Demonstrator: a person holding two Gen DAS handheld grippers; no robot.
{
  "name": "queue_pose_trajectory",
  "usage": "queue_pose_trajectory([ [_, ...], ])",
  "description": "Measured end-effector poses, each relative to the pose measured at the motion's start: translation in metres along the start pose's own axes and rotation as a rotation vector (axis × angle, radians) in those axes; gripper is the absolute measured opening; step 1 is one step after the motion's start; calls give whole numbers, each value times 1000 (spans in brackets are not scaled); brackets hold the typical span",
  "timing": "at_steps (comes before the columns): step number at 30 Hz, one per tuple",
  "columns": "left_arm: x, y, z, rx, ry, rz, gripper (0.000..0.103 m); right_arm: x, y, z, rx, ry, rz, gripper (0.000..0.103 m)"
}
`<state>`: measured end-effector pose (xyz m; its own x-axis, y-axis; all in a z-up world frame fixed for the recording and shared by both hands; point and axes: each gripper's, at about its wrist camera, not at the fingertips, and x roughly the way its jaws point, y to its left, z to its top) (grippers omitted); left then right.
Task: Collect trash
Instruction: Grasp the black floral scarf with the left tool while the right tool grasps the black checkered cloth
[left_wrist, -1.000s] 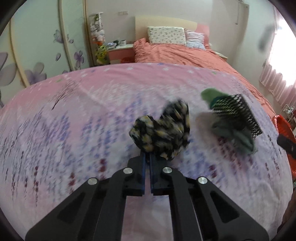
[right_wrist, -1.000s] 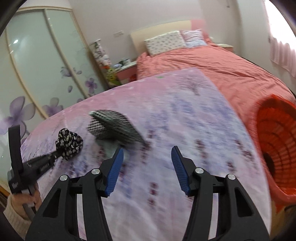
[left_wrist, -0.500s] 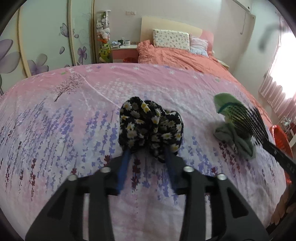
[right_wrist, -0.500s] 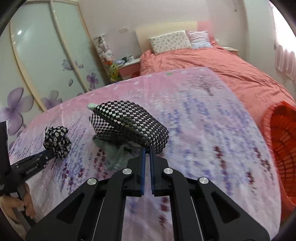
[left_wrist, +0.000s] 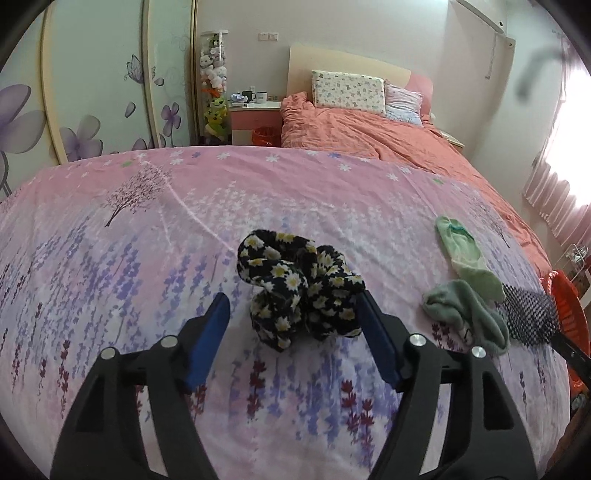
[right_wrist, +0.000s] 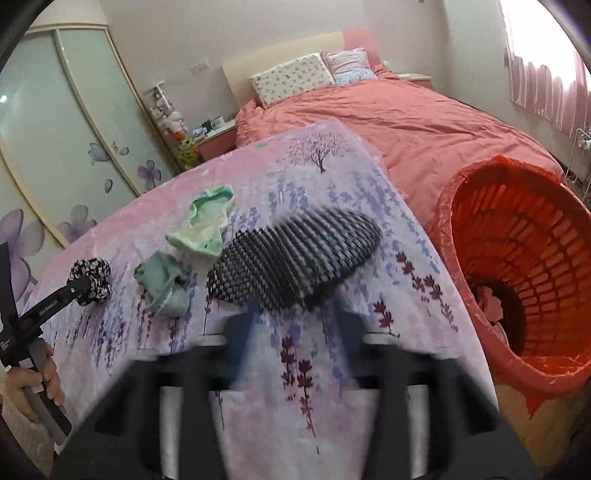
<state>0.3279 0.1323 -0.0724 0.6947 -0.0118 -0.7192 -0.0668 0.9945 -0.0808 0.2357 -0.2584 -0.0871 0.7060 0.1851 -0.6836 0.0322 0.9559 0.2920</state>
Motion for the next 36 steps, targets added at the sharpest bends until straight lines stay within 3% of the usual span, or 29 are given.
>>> queue_pose_trajectory([
  [6,20,-1,10,11,30,26,76,25,2,13,7,42,-78,67],
  [11,37,-3,9,8,66,11,74,41,11,15,-21,60,-107,67],
  [14,44,-6,8,3,77,-25,55,46,23,14,-54,70,-100,55],
  [18,49,-16,7,19,82,-47,26,51,30,14,-85,83,-74,16],
  [20,46,-20,6,31,73,-56,22,48,27,13,-78,80,-51,13],
  [29,12,-26,-29,112,66,-77,21,23,14,-5,-109,84,-85,12],
  [36,15,-26,-33,96,95,-49,27,24,13,-5,-96,92,-90,12],
])
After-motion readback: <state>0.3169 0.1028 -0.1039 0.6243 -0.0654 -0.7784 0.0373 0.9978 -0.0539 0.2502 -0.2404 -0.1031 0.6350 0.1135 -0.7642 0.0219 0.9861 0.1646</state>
